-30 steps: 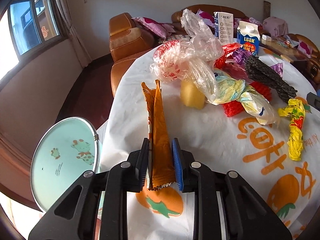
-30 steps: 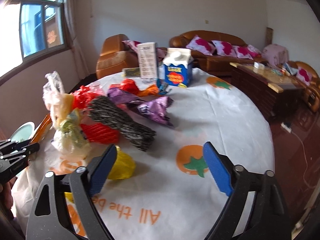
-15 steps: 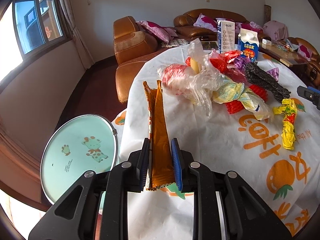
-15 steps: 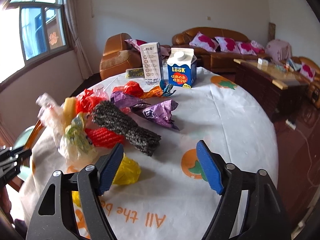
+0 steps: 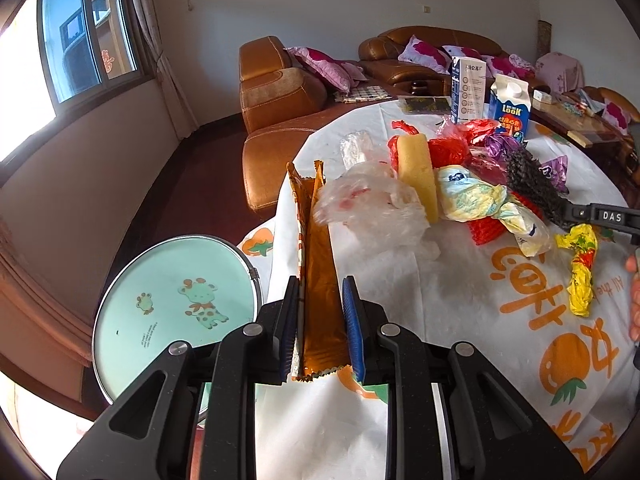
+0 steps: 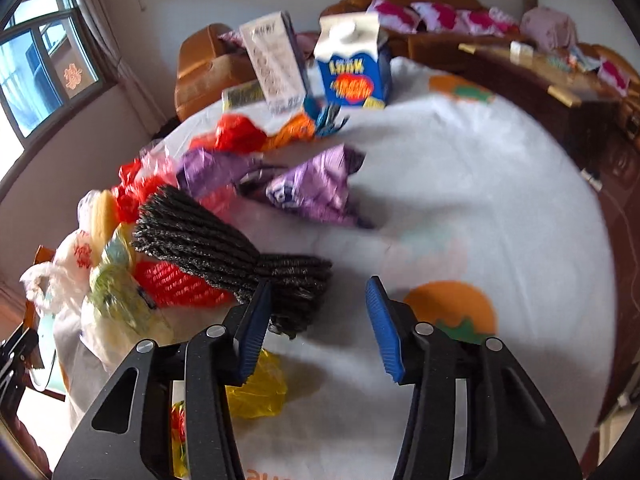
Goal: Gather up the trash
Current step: 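Carry the orange wrapper and black pad over the light-blue bin with both tools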
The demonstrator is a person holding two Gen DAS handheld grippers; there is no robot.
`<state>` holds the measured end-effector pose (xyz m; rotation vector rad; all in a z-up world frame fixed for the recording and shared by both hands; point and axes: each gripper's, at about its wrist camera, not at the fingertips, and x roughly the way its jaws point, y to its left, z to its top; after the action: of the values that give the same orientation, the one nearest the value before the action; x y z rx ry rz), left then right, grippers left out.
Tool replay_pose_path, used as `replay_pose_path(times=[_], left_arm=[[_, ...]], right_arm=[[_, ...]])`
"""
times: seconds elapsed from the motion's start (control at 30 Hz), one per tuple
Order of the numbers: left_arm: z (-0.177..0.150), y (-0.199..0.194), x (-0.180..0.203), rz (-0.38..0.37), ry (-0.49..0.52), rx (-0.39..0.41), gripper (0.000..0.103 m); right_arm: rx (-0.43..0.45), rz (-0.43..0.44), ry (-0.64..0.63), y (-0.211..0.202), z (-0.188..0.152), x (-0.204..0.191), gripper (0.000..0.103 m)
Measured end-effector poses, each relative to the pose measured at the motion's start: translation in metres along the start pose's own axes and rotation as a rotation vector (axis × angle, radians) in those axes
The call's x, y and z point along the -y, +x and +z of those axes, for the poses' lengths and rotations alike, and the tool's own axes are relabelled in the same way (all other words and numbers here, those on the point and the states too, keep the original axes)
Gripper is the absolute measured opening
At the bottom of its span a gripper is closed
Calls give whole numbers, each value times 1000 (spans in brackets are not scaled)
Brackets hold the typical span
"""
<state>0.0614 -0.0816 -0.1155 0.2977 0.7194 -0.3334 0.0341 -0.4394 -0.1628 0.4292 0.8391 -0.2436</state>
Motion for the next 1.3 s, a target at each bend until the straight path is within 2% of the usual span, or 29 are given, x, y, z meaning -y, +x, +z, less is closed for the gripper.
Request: replay_pose_path(times=[0.03, 0.1, 0.2, 0.3, 0.5, 0.7, 1.0, 1.3], left_arm=[[0, 1, 0, 1, 1, -2, 22], [-1, 3, 0, 0, 3, -7, 22], [0, -1, 0, -2, 8, 0, 22], [4, -9, -4, 1, 8, 21, 22], [9, -22, -14, 32, 8, 54, 22], [11, -32, -33, 82, 6, 73, 22], [0, -29, -80, 174, -28, 50, 22], [-9, -17, -120, 253, -104, -9, 22]], right_arm=[[0, 3, -5, 0, 1, -1, 41], [5, 5, -51, -2, 1, -7, 22], [20, 12, -80, -6, 0, -12, 10], [50, 19, -91, -14, -3, -12, 9], [174, 13, -148, -53, -1, -19, 9], [238, 55, -213, -73, 13, -47, 9], [245, 140, -337, -60, 28, -119, 9], [231, 205, -459, -36, 32, -193, 9]])
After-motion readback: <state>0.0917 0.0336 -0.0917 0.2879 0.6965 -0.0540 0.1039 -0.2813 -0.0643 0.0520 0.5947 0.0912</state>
